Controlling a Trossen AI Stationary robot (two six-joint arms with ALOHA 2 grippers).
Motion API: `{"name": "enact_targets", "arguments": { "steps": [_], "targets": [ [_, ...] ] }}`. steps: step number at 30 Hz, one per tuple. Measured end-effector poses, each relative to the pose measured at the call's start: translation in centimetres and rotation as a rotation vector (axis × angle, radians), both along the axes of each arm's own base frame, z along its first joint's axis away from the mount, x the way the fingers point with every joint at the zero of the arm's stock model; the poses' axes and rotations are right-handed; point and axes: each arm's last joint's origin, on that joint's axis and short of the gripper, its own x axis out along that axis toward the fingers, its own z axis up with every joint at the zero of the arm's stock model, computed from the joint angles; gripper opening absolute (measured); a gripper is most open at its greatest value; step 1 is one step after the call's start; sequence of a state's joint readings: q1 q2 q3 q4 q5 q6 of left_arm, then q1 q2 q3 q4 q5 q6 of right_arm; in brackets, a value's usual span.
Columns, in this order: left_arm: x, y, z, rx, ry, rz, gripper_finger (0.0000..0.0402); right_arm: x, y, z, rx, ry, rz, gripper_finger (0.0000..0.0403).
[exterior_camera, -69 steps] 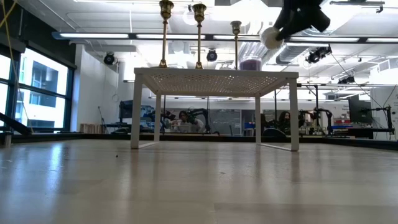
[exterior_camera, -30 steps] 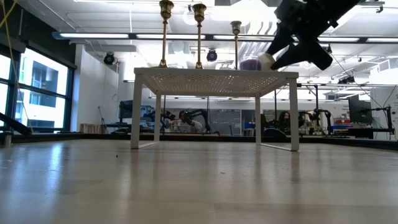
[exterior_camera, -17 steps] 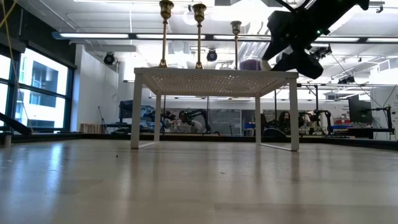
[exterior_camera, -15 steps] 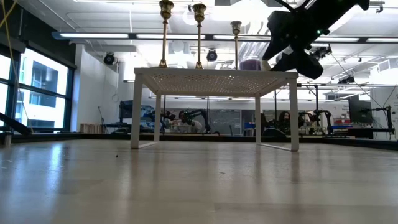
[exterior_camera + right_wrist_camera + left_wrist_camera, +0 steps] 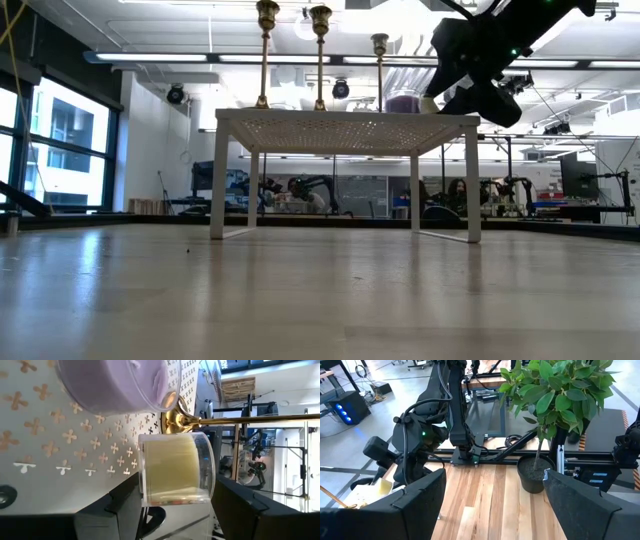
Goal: Pick & Place candle stick holders
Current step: Put the yellow scented candle on the shelf
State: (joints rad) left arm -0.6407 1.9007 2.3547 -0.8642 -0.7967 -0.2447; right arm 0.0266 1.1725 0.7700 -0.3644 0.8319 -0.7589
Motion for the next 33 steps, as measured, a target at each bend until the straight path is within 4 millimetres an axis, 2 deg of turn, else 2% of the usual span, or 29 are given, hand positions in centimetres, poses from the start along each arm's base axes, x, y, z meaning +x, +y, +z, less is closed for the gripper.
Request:
{"name": "enact_targets", "arguments": {
  "steps": [33],
  "targets": [
    [0.0, 0.0, 0.0, 0.004, 0.003, -0.002, 0.0328, -0.1, 1.1, -0.1, 0.038, -0.027, 0.024, 0.0209]
  ]
}}
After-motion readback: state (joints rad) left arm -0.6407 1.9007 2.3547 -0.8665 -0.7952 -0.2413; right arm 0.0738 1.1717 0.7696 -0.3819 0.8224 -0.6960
